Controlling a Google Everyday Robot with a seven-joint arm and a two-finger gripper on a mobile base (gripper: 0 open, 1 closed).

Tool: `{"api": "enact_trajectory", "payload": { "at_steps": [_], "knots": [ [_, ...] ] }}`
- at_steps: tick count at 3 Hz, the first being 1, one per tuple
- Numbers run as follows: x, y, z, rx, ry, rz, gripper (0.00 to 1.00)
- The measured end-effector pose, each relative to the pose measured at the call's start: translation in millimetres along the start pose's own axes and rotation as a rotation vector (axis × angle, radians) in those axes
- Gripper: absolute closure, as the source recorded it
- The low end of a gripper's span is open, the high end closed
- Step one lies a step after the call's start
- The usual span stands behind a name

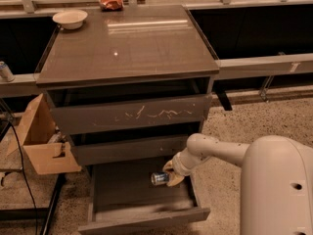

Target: Place redbull can into bottom drawer

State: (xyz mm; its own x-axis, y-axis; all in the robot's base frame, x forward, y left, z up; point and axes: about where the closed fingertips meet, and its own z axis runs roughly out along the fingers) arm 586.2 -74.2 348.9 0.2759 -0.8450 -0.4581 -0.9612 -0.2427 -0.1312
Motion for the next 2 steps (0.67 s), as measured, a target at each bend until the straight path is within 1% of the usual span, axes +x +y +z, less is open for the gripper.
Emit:
{"api": "enact_trajectory", "payload": {
  "at_steps": [1,2],
  "knots": [
    [13,3,27,-0.004,-0.010,-0.001,1.00],
    [44,14,84,-0.018,-0.037,0.014,1.00]
  ]
}}
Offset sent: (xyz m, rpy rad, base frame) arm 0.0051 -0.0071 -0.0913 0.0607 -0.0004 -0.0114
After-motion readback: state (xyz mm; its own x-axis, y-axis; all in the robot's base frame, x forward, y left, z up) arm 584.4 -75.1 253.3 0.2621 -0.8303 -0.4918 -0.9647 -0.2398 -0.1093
